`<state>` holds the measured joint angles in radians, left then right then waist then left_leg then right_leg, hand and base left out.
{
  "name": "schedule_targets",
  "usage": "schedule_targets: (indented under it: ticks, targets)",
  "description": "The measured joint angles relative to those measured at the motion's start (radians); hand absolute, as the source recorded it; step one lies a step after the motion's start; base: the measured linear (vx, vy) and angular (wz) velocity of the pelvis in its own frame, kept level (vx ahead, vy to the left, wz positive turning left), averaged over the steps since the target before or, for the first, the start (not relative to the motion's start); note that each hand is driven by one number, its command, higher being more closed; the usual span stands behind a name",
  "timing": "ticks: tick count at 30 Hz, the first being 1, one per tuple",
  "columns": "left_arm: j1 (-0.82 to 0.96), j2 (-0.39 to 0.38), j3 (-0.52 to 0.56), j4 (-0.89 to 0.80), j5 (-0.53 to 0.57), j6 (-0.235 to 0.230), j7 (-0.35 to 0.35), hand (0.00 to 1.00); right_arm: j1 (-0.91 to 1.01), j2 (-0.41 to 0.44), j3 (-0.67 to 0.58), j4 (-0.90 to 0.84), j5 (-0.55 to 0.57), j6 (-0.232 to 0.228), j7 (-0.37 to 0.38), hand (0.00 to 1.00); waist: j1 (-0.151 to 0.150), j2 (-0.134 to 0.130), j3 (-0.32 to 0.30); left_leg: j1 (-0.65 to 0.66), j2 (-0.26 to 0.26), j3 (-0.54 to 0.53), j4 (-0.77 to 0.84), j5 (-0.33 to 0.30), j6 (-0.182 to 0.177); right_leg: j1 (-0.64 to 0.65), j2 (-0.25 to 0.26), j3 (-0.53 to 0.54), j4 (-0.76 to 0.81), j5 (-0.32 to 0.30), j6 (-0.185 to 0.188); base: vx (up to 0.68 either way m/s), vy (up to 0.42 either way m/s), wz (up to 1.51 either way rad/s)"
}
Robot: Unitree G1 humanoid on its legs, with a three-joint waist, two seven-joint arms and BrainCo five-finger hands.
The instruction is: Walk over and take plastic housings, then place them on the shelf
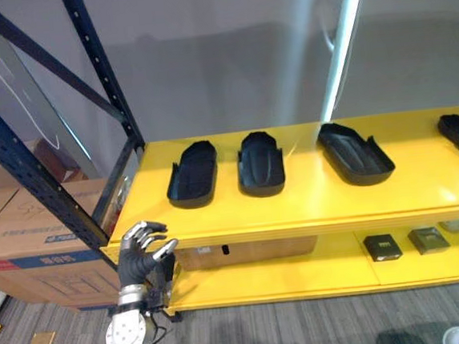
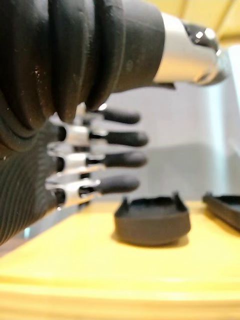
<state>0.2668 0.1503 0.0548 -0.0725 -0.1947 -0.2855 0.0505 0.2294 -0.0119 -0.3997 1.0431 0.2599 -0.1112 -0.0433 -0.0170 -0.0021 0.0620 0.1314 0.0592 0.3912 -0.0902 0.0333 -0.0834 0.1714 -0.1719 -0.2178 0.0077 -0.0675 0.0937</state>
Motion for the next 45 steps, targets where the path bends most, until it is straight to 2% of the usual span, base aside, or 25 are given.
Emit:
schedule_targets:
  ticks: [5, 8, 10, 13, 17, 21, 28, 31, 36, 45]
  targets:
    - [-0.09, 0.032, -0.013, 0.04, -0.005, 0.067, 0.06, 1.0, -0.028, -0.008, 0.01, 0.001, 0.002, 0.0, 0.0, 0.0, -0.011, 0.001, 0.015, -0.056, 0.0, 0.004, 0.001, 0.004, 0.006, -0.06, 0.001, 0.005, 0.0, 0.006, 0.006, 0.06, 0.008, 0.02]
    - [-0.16, 0.056, -0.019, 0.065, -0.016, 0.087, 0.118, 1.0, -0.071, -0.024, 0.008, -0.001, 0.002, 0.0, 0.001, 0.0, -0.029, -0.005, 0.067, -0.061, 0.0, 0.021, 0.006, 0.004, 0.006, -0.07, 0.003, 0.026, -0.002, 0.017, 0.014, 0.1, 0.007, -0.11]
    - [-0.179, 0.063, -0.019, 0.065, -0.037, 0.095, 0.144, 1.0, -0.079, -0.03, 0.007, -0.001, 0.002, 0.0, 0.002, 0.0, -0.031, -0.004, 0.077, -0.062, 0.001, 0.031, 0.007, 0.005, 0.007, -0.078, 0.005, 0.034, -0.003, 0.02, 0.01, 0.1, -0.004, -0.19]
    - [-0.205, 0.083, -0.018, 0.065, -0.042, 0.11, 0.167, 1.0, -0.088, -0.039, 0.006, -0.002, 0.002, 0.0, 0.005, 0.0, -0.053, 0.012, 0.094, -0.058, 0.015, 0.032, 0.007, 0.005, 0.007, -0.08, 0.02, 0.032, 0.007, 0.029, -0.016, 0.11, -0.029, -0.1]
    - [-0.285, 0.09, -0.017, 0.109, -0.067, 0.12, 0.172, 1.0, -0.096, -0.049, 0.006, -0.004, 0.002, 0.0, 0.01, 0.0, -0.054, 0.033, 0.123, -0.032, 0.035, 0.033, 0.007, 0.004, 0.006, -0.081, 0.034, 0.036, 0.04, 0.029, -0.02, 0.06, -0.041, -0.12]
    - [-0.353, 0.135, -0.016, 0.151, -0.115, 0.134, 0.171, 1.0, -0.129, -0.07, 0.0, -0.041, 0.002, 0.0, 0.024, 0.0, -0.056, 0.049, 0.169, -0.029, 0.036, 0.046, 0.007, -0.005, 0.001, -0.102, 0.031, 0.062, 0.049, 0.029, -0.02, -0.04, -0.007, -0.23]
    - [-0.36, 0.134, 0.014, 0.15, -0.152, 0.152, 0.158, 1.0, -0.121, -0.068, -0.011, -0.054, 0.001, 0.003, 0.028, 0.0, -0.054, 0.05, 0.191, -0.027, 0.032, 0.083, 0.008, -0.026, 0.003, -0.138, 0.022, 0.114, 0.074, 0.023, -0.012, -0.05, 0.016, -0.17]
    - [-0.364, 0.13, 0.023, 0.151, -0.158, 0.159, 0.158, 1.0, -0.114, -0.067, -0.011, -0.056, 0.001, 0.005, 0.028, 0.0, -0.054, 0.05, 0.202, -0.028, 0.022, 0.084, 0.007, -0.027, 0.004, -0.139, 0.012, 0.114, 0.074, 0.01, 0.008, -0.06, 0.004, -0.04]
    - [-0.366, 0.103, 0.025, 0.156, -0.159, 0.164, 0.162, 1.0, -0.107, -0.067, -0.011, -0.095, 0.001, 0.008, 0.027, 0.0, -0.055, 0.063, 0.217, -0.03, 0.029, 0.087, 0.007, -0.024, 0.0, -0.145, 0.016, 0.117, 0.075, 0.009, 0.009, -0.01, -0.004, -0.02]
    - [-0.44, 0.098, 0.058, 0.222, -0.159, 0.161, 0.176, 1.0, -0.107, -0.063, -0.011, -0.125, 0.001, 0.008, 0.027, 0.0, -0.053, 0.059, 0.221, -0.045, 0.033, 0.088, 0.008, -0.024, -0.001, -0.162, 0.017, 0.12, 0.08, 0.01, 0.009, 0.01, 0.003, 0.01]
